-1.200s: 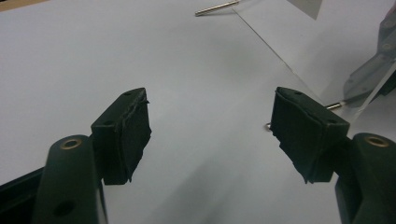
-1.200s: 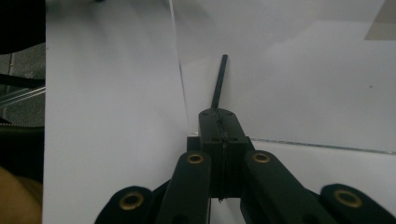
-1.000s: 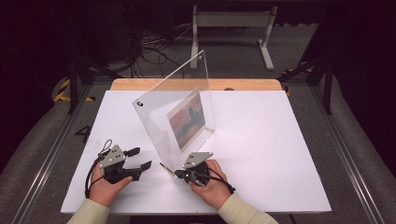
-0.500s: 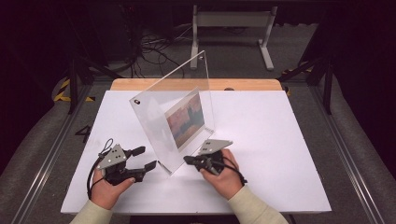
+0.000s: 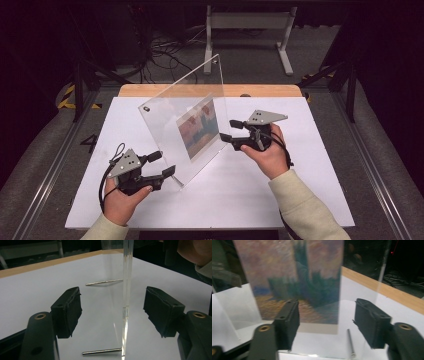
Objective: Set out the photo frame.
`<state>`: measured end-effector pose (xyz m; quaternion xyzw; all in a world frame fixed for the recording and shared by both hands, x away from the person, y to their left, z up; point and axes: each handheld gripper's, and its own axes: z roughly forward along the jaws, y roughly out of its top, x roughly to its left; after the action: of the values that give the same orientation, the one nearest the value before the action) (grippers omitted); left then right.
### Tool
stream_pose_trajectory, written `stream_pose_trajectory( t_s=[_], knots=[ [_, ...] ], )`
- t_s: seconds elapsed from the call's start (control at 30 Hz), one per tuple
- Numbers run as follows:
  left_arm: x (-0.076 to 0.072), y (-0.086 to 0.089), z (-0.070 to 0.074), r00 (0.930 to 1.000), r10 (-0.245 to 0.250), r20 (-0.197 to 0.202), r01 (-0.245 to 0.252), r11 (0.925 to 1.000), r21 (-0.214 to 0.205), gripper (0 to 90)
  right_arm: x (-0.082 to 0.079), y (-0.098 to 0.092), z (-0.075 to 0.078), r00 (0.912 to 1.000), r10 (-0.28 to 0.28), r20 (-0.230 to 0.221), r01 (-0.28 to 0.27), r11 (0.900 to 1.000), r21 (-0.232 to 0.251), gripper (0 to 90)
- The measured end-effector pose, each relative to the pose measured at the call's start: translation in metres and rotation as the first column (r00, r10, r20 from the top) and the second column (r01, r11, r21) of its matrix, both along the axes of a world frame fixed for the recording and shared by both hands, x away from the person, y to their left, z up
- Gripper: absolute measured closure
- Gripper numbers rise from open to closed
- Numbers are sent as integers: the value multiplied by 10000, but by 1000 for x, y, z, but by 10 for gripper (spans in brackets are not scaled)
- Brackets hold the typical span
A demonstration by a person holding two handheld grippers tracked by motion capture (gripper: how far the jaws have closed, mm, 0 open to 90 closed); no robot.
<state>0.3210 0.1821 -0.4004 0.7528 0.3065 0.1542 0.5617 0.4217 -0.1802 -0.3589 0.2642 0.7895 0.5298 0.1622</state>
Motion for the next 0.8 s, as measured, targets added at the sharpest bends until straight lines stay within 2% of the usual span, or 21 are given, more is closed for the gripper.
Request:
stream_pose_trajectory(
  t_s=[0.17, 0.27, 0.37, 0.5, 0.6, 0.7, 0.8],
  knots=[
    [2, -6, 4, 9998, 209, 74, -210, 9997, 159, 310, 21, -5, 7, 9997, -116, 218, 125, 9991, -417, 249],
    [2, -10, 6, 9993, 363, -25, -362, 9993, 83, 311, 39, -4, 8, 9999, 19, 169, -8, 9981, -619, 212],
    [2, -11, 6, 9989, 468, -25, -467, 9987, 179, 314, 46, -3, 7, 9999, 147, 68, -142, 9974, -701, 199],
    [2, -14, 5, 9982, 580, -146, -577, 9981, 229, 336, 59, 3, 1, 9987, 513, -59, -516, 9948, -874, 169],
    [2, -18, 2, 9985, 531, -162, -526, 9980, 343, 362, 66, 9, -6, 9951, 938, -301, -957, 9930, -691, 156],
    [3, -19, 0, 9986, 452, -264, -441, 9982, 402, 412, 70, 17, -11, 9898, 1373, -393, -1400, 9871, -780, 149],
    [5, -20, -2, 9987, 266, -433, -252, 9991, 326, 520, 74, 23, -14, 9815, 1810, -620, -1854, 9798, -752, 118]
  ],
)
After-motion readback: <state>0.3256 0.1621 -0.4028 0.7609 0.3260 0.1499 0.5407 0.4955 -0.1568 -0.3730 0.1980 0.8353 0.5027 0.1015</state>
